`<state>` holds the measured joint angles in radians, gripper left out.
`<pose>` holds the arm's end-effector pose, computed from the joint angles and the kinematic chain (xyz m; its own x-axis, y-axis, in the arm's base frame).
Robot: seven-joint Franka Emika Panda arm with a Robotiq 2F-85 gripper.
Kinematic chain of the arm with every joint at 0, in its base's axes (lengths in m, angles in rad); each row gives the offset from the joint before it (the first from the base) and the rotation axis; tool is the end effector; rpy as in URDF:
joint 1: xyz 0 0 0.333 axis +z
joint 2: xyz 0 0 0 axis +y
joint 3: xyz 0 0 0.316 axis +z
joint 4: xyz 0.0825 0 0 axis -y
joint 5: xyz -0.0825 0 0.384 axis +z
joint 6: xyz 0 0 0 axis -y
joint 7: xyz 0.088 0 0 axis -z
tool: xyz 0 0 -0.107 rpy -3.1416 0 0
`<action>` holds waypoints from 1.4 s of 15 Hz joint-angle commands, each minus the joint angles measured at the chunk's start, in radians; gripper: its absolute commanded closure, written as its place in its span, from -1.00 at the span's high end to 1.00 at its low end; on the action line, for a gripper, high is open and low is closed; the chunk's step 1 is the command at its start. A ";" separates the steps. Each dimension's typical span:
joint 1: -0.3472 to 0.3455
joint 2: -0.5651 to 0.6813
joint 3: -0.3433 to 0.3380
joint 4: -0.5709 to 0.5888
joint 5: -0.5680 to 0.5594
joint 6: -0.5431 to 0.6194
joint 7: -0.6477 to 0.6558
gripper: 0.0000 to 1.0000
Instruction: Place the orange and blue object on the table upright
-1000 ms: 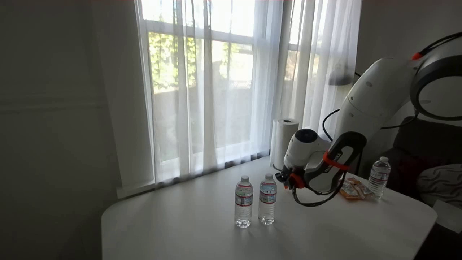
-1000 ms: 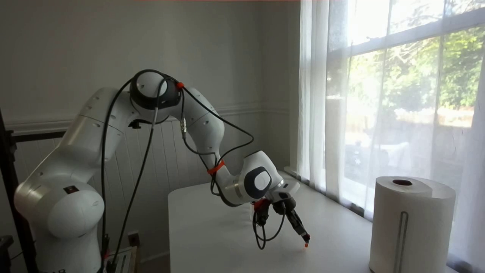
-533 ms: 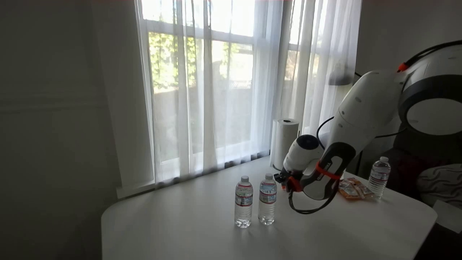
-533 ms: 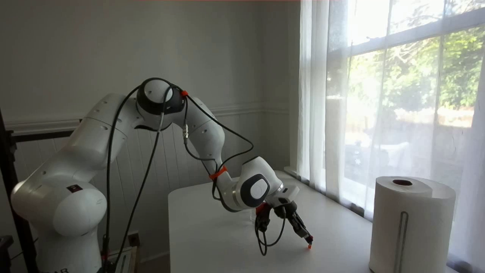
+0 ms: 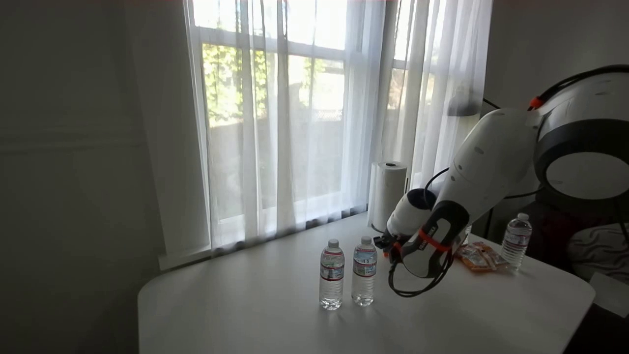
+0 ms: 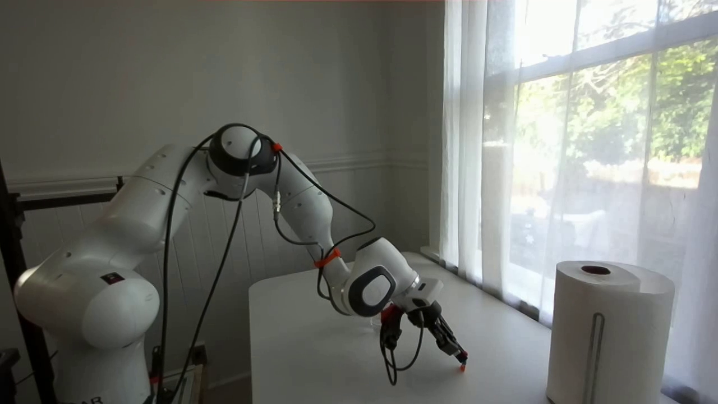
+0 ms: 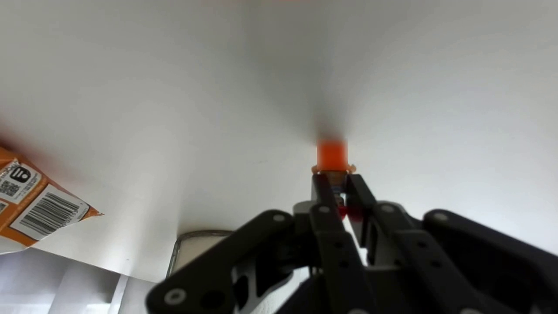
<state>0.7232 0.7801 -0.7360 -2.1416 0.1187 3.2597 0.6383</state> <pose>0.6027 -0.0031 0.1829 0.6984 -0.3395 0.6301 -0.4863 -0.8710 0.0697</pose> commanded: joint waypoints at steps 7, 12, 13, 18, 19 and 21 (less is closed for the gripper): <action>0.018 0.020 0.016 -0.009 0.192 0.021 -0.154 0.13; 0.018 0.021 0.018 -0.008 0.219 0.020 -0.177 0.82; 0.020 0.018 0.015 -0.008 0.222 0.016 -0.180 0.98; 0.044 -0.023 -0.036 -0.009 0.221 -0.019 -0.207 1.00; 0.049 -0.031 -0.048 -0.008 0.218 -0.024 -0.213 1.00; 0.036 -0.067 -0.049 -0.003 0.198 -0.045 -0.239 1.00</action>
<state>0.7503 0.7782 -0.7704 -2.1345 0.3062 3.2582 0.4606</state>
